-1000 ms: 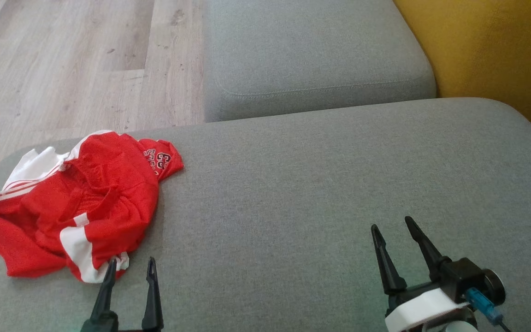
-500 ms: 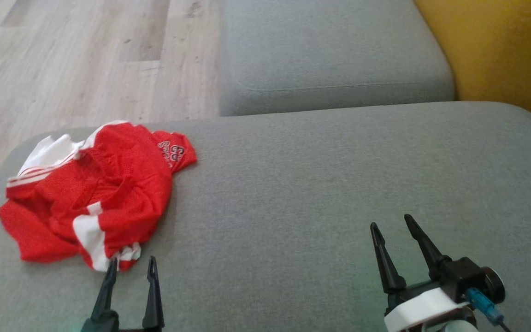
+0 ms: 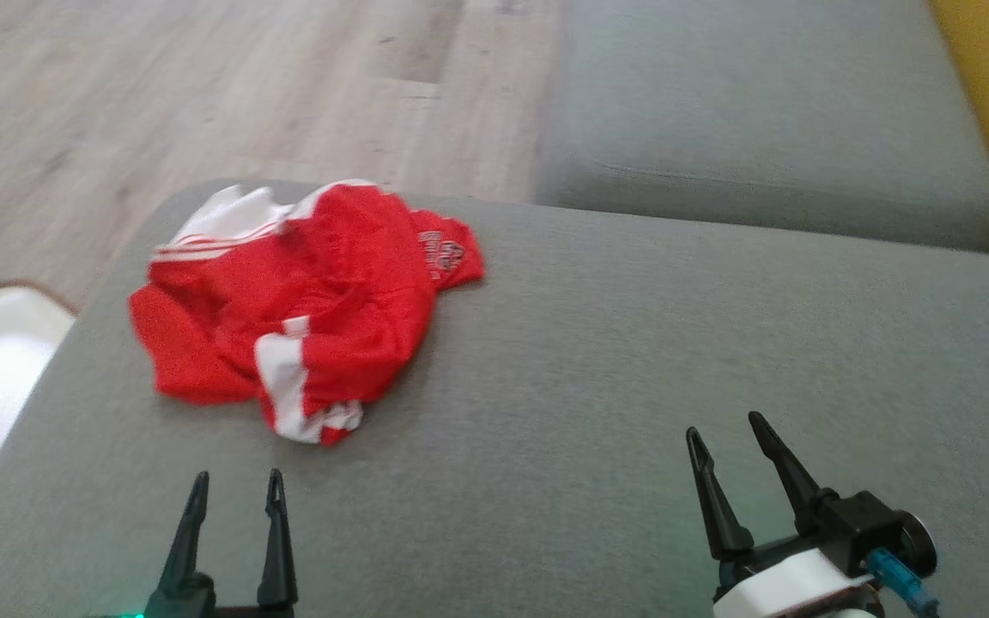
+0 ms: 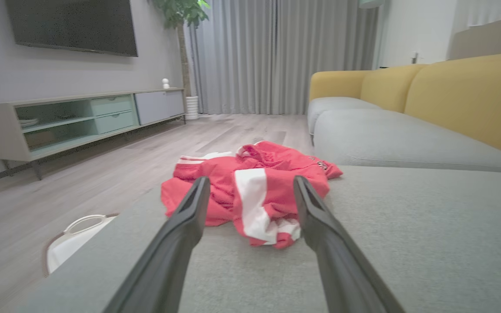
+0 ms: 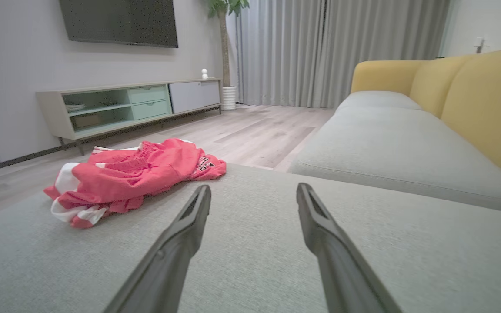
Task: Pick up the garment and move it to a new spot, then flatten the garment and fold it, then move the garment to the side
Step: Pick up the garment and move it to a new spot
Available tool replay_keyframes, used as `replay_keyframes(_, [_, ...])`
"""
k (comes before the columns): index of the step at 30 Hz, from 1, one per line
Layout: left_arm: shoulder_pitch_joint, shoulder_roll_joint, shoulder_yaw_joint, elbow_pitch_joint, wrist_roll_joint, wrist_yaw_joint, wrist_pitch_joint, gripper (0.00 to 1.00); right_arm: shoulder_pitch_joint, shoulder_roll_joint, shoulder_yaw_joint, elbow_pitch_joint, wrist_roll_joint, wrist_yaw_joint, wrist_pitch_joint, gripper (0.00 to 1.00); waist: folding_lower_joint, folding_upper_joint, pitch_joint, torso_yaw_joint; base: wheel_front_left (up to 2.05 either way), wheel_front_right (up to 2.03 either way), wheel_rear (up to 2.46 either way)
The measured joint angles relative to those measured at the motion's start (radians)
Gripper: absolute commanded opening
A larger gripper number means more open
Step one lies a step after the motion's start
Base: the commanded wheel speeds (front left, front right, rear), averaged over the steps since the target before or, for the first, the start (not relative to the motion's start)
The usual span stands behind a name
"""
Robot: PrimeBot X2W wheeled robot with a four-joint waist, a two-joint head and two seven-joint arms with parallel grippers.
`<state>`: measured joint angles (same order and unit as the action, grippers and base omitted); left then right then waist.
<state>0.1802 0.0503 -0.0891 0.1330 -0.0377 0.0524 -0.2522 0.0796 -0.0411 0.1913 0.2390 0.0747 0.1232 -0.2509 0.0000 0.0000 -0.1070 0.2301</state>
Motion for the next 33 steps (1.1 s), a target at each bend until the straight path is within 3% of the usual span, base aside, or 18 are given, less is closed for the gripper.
replay_keyframes(11, [0.015, 0.012, 0.037, -0.022, 0.004, 0.000, 0.000, 1.00, 0.002, 0.001, 0.017, -0.007, 0.037, 0.000, 0.000, 1.00, -0.0001, 0.0000, -0.002, 0.185, 0.00, 0.00, 0.00])
replay_keyframes(18, [0.014, 0.014, 0.044, -0.057, 0.019, 0.004, 0.000, 1.00, -0.007, 0.001, 0.018, -0.007, 0.028, 0.000, 0.000, 1.00, 0.0000, 0.0000, 0.030, 0.223, 0.00, 0.00, 0.00])
replay_keyframes(22, [-0.009, 0.035, 0.024, -0.096, 0.034, -0.016, 0.000, 1.00, -0.007, 0.001, 0.000, -0.013, 0.013, 0.000, 0.000, 1.00, 0.0000, 0.0000, 0.047, 0.236, 0.00, 0.00, 0.00])
replay_keyframes(26, [-0.159, 0.103, -0.003, -0.136, 0.076, -0.053, 0.000, 1.00, -0.011, 0.001, -0.011, -0.036, -0.051, 0.000, 0.000, 1.00, -0.0001, 0.0000, 0.099, 0.241, 0.00, 0.00, 0.00])
replay_keyframes(30, [-0.368, 0.105, -0.010, -0.126, 0.081, -0.065, -0.001, 1.00, -0.069, -0.002, -0.047, -0.057, -0.121, 0.000, 0.000, 1.00, 0.0000, 0.0000, 0.187, 0.231, 0.00, 0.00, 0.00])
replay_keyframes(33, [-0.542, 0.101, -0.014, -0.072, 0.061, -0.098, 0.054, 1.00, -0.125, -0.033, -0.063, -0.084, -0.146, 0.000, 0.000, 1.00, 0.0003, 0.0000, 0.264, 0.222, 0.00, 0.00, 0.00])
